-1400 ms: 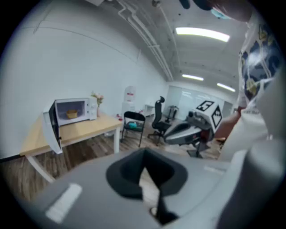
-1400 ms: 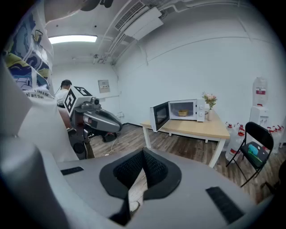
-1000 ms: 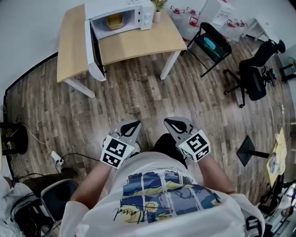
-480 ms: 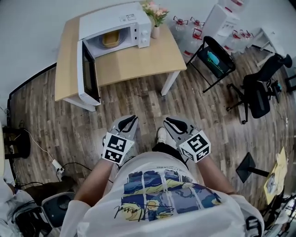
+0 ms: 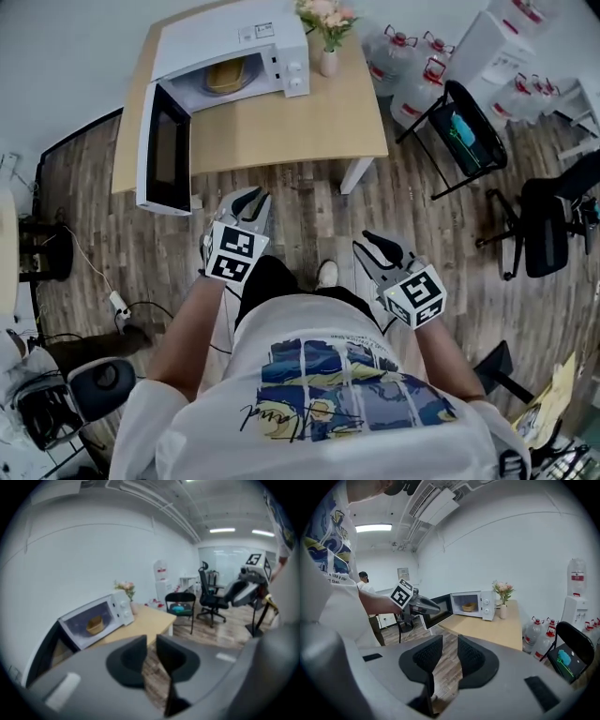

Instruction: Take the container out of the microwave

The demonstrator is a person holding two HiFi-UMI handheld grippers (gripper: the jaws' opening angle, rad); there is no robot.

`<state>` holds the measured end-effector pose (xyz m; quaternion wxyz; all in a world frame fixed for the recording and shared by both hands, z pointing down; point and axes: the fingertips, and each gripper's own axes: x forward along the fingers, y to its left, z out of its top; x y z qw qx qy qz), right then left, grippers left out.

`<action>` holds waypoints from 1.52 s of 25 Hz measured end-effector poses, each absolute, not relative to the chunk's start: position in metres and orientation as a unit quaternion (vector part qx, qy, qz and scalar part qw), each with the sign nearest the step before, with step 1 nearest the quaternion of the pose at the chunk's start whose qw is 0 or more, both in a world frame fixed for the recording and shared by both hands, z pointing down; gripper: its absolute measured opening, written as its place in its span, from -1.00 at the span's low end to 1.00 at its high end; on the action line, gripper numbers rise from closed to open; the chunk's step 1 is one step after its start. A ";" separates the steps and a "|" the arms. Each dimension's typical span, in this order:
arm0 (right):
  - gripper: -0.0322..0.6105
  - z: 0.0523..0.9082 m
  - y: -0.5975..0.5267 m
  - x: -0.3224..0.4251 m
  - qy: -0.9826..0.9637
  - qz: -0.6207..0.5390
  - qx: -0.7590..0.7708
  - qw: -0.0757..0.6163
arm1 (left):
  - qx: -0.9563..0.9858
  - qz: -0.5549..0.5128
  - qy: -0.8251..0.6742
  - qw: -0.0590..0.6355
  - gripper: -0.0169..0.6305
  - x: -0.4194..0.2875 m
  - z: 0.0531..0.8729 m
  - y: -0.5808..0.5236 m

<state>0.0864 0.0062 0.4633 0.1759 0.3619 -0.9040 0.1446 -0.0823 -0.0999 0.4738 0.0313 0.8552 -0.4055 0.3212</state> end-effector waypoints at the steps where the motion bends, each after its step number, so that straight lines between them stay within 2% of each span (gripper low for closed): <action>1: -0.61 0.465 0.001 0.091 -0.903 0.148 0.363 0.174 | 0.851 0.329 -0.409 0.028 -0.73 -0.083 0.475 -0.112; 12: -0.62 0.467 -0.061 0.137 -0.868 0.184 0.434 0.155 | 0.795 0.426 -0.431 -0.035 -0.70 -0.130 0.512 -0.282; 21: -0.63 0.472 -0.130 0.128 -0.846 0.212 0.465 0.154 | 0.762 0.491 -0.418 -0.061 -0.70 -0.176 0.540 -0.403; 32: -0.64 0.477 -0.184 0.096 -0.834 0.235 0.472 0.162 | 0.718 0.588 -0.348 -0.134 -0.70 -0.209 0.583 -0.472; 38: -0.65 0.482 -0.197 0.087 -0.826 0.243 0.482 0.163 | 0.714 0.608 -0.315 -0.147 -0.70 -0.216 0.604 -0.486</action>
